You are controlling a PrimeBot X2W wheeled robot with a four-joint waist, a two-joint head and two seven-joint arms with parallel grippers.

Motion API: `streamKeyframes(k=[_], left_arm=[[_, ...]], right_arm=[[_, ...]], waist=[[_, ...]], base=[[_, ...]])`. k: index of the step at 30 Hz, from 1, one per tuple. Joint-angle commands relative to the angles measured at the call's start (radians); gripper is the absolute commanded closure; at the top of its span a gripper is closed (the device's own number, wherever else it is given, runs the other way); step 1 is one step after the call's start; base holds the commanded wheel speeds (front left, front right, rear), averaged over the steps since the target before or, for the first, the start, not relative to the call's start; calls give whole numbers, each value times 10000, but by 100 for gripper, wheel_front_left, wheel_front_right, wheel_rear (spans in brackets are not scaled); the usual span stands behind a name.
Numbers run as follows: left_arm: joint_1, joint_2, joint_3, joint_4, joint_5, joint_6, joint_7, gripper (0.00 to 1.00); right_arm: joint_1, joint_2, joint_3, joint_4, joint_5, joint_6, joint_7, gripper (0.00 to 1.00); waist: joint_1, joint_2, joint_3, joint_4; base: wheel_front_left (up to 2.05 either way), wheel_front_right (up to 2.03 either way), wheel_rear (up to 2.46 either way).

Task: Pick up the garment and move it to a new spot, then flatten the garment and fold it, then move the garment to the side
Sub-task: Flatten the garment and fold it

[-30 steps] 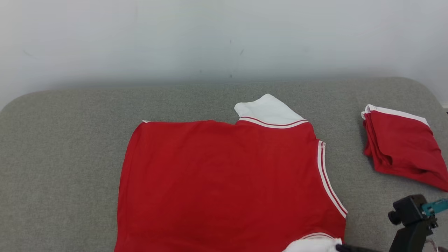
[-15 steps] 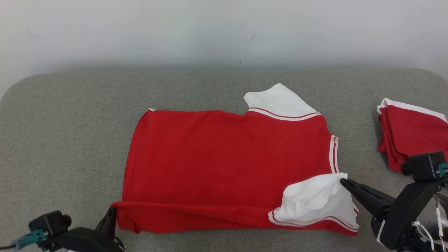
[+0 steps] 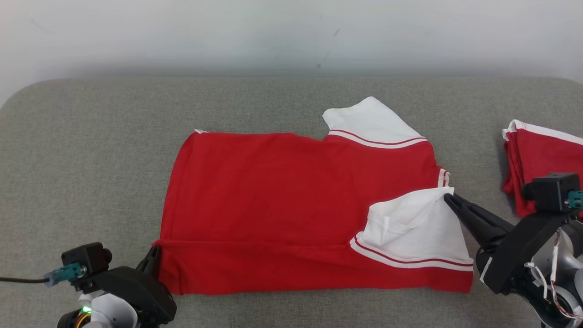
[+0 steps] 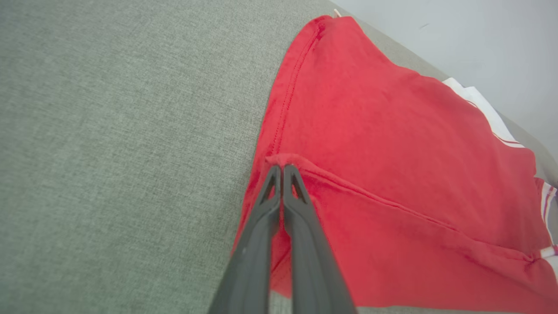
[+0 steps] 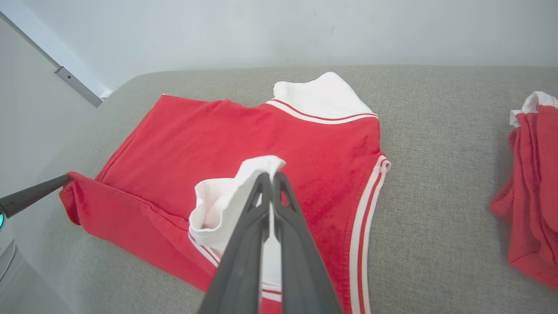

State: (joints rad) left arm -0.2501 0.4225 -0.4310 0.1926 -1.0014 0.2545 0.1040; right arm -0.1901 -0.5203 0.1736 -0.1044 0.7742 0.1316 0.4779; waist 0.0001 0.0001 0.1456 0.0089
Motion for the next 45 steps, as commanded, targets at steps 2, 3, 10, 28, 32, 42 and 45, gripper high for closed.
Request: streamKeyframes(k=[2, 3, 10, 28, 32, 42, 45], left_arm=[[-252, -49, -68, 290, 81, -158, -44, 100], [-297, -37, -115, 405, 137, -163, -62, 100], [-527, -118, -327, 867, 310, -329, -144, 100], [-1018, -227, -775, 1638, 990, -663, -786, 0], [-738, -43, -757, 1650, 1219, -590, -1159, 0], [378, 742, -1292, 339, 1854, -504, -1354, 0], [770, 899, -1499, -81, 2093, -257, -1296, 0]], right_arm=[[-284, -143, 158, 385, -161, -18, -381, 100], [-355, -153, 166, 540, -215, -18, -506, 100], [-1155, -221, 669, 1389, -418, -18, -1097, 100], [-3009, -24, 1796, 3746, -1690, -18, -2692, 0], [-3036, 161, 1695, 4125, -1978, -18, -3137, 0], [-1262, 306, 257, 3184, -1901, -18, -1172, 0], [-599, 553, -388, 2443, -2204, -18, -692, 0]], waist=[[-1, -1, 35, 16], [-1, -1, 40, 24], [-1, -1, 125, 42], [-1, -1, 219, 366], [-1, -1, 34, 368], [-1, -1, -553, 283], [-1, -1, -604, 126]], base=[[0, 0, 0], [0, 0, 0], [0, 0, 0], [0, 0, 0], [0, 0, 0], [0, 0, 0], [0, 0, 0]])
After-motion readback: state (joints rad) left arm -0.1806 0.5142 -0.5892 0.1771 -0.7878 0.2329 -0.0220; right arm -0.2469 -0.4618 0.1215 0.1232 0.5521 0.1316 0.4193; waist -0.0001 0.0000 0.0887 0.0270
